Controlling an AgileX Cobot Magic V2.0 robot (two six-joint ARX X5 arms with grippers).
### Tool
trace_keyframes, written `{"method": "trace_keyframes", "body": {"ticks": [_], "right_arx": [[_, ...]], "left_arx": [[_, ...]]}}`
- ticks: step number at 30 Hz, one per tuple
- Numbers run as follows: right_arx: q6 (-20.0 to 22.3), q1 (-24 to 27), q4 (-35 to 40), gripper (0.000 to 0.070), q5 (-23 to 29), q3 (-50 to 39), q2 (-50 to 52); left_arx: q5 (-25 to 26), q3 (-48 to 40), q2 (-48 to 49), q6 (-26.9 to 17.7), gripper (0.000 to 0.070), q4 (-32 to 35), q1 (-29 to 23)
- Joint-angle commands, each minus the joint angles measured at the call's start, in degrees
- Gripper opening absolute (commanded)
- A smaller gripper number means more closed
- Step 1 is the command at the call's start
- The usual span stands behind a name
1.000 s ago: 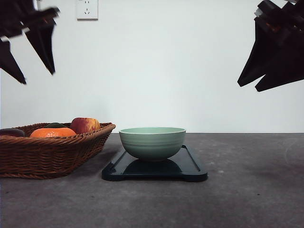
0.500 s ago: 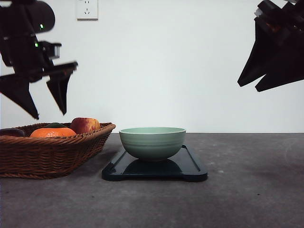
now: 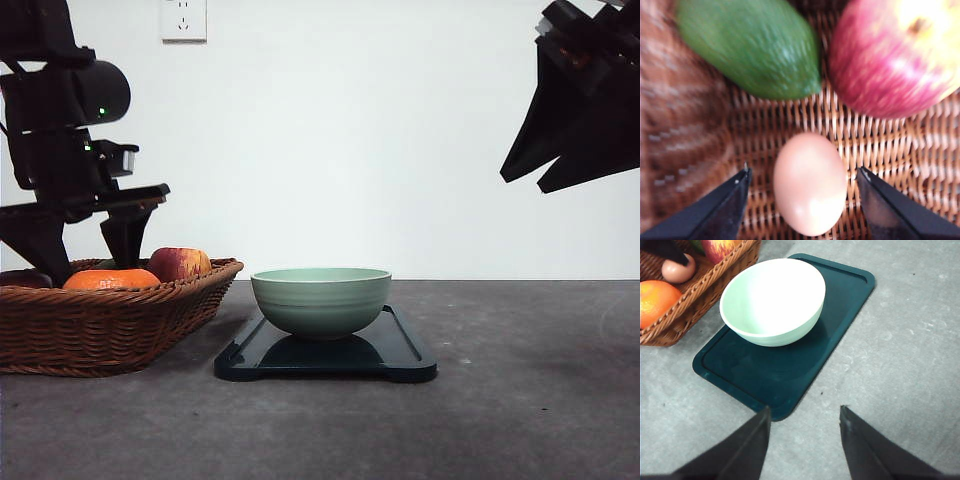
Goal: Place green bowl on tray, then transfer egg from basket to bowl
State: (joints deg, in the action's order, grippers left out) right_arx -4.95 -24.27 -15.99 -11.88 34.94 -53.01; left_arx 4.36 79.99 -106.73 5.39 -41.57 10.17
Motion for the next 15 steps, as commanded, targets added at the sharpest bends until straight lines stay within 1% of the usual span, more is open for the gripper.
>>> {"method": "trace_keyframes", "body": {"ticks": [1,15], "right_arx": [[-0.7,-0.3,0.5,0.0272,0.1,0.2,-0.4],[-1.0,-0.3,0.5,0.0272,0.1,0.2,-0.4]], "left_arx": [[-0.1,1.3,-1.4,-0.2,0.0431,0.4,0.3],[-0.2,1.3,-2.2,-0.2,0.043,0.5,0.4]]}}
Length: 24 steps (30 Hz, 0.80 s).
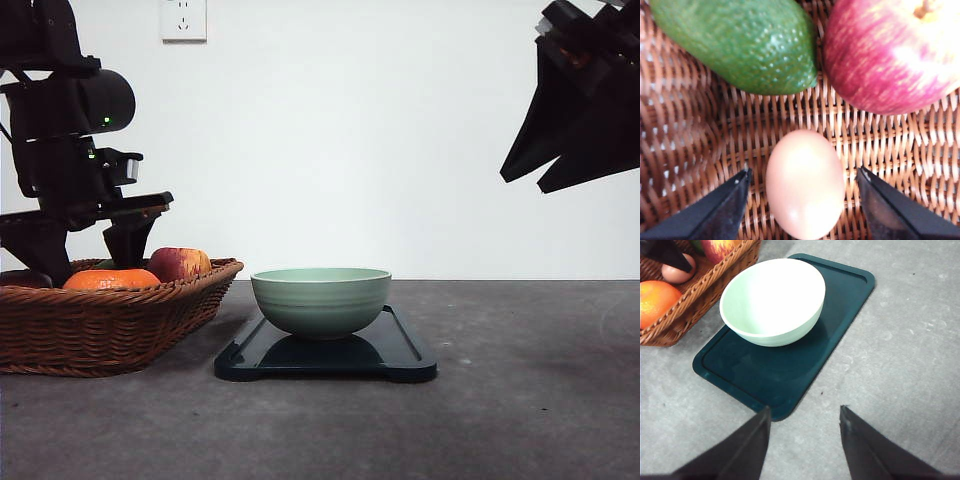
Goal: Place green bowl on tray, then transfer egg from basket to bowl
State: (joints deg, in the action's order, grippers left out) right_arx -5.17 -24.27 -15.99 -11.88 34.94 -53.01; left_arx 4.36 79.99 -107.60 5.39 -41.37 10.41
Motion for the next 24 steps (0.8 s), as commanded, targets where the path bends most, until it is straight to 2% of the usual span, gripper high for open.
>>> {"method": "trace_keyframes", "body": {"ticks": [1,11,12,16,24], "right_arx": [[-0.8,-0.3,0.5,0.0272,0.1,0.2,-0.4],[-0.8,-0.3,0.5,0.0272,0.1,0.2,-0.4],[-0.9,-0.3,0.5,0.0272,0.1,0.2,-0.4],[-0.8,-0.3,0.5,0.0272,0.1,0.2,-0.4],[-0.8,-0.3,0.5,0.0272,0.1,0.2,-0.4]], "left_arx": [[-0.2,1.3,-1.3,-0.2,0.043,0.3,0.2],[-0.1,1.3,-2.3,-0.2,0.0415,0.4,0.2],[-0.1,1.3,-2.3,-0.2,0.0394,0.5,0.2],[-0.1,1.3,-2.3,-0.2,0.0195,0.4,0.2],[-0.1,1.3,-1.5,-0.2,0.0185,-0.7,0.2]]}}
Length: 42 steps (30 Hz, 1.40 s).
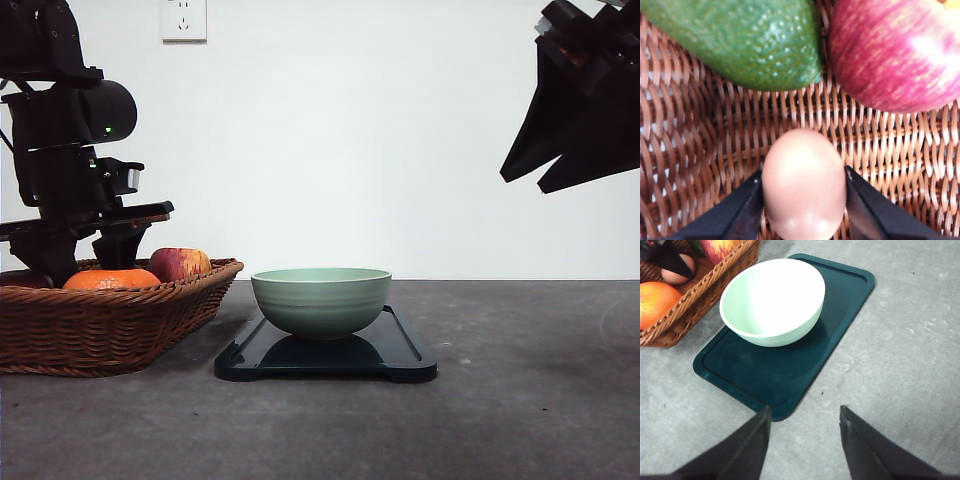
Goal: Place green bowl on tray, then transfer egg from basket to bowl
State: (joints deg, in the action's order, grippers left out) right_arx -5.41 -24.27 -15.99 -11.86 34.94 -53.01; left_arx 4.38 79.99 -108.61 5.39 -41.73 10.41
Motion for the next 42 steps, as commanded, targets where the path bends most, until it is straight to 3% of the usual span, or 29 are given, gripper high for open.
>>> {"method": "trace_keyframes", "body": {"ticks": [1,10,14,23,33,42], "right_arx": [[-0.6,-0.3,0.5,0.0272,0.1,0.2,-0.4],[-0.6,-0.3,0.5,0.0272,0.1,0.2,-0.4],[-0.6,-0.3,0.6,0.0272,0.1,0.2,-0.4],[-0.6,-0.3,0.9,0.0272,0.1,0.2,-0.4],[-0.5,-0.3,1.0,0.0272,0.1,0.2,-0.4],[-0.6,-0.3,0.9,0.0272,-0.1,0.2,-0.4]], "left_arx": [[-0.1,1.3,-0.1,-0.2,0.0186,-0.4,0.2],[-0.1,1.3,8.6,0.4,0.0186,-1.3,0.3],[0.7,1.3,13.6,1.6,0.0186,1.4,0.7],[13.7,1.3,18.8,6.5,0.0186,15.7,4.0],[11.4,1.3,15.8,5.2,0.0188,20.5,13.1],[9.5,1.3,7.0,3.6,0.0188,21.3,19.1]]}}
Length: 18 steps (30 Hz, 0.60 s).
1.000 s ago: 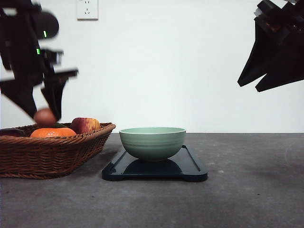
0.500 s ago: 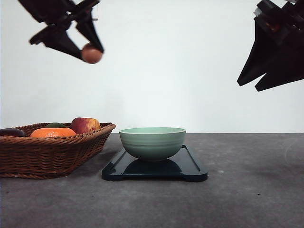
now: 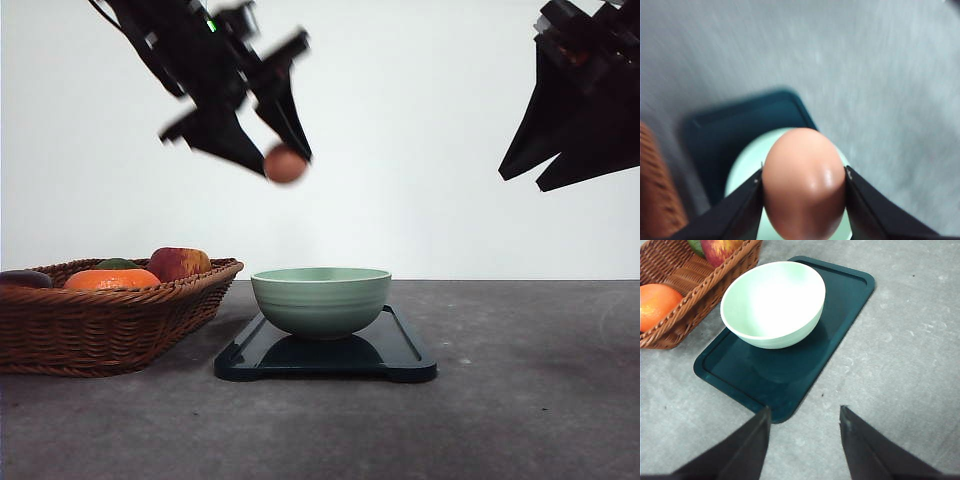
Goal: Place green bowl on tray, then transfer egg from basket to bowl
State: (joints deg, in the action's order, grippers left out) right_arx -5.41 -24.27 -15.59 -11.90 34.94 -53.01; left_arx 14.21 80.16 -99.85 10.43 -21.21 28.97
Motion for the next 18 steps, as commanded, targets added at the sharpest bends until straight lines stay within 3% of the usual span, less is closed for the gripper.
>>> {"method": "trace_keyframes", "body": {"ticks": [1,10,18], "right_arx": [[-0.6,-0.3,0.5,0.0272,-0.1,0.2,-0.4],[-0.6,-0.3,0.5,0.0272,-0.1,0.2,-0.4],[-0.6,-0.3,0.2,0.0272,-0.1,0.2,-0.4]], "left_arx": [[-0.6,1.1,-2.8,-1.9,0.0188,1.2,1.0],[-1.0,1.1,-11.1,-2.2,0.0188,6.0,3.5],[-3.8,1.1,-14.2,-2.3,0.0189,6.2,4.2]]}}
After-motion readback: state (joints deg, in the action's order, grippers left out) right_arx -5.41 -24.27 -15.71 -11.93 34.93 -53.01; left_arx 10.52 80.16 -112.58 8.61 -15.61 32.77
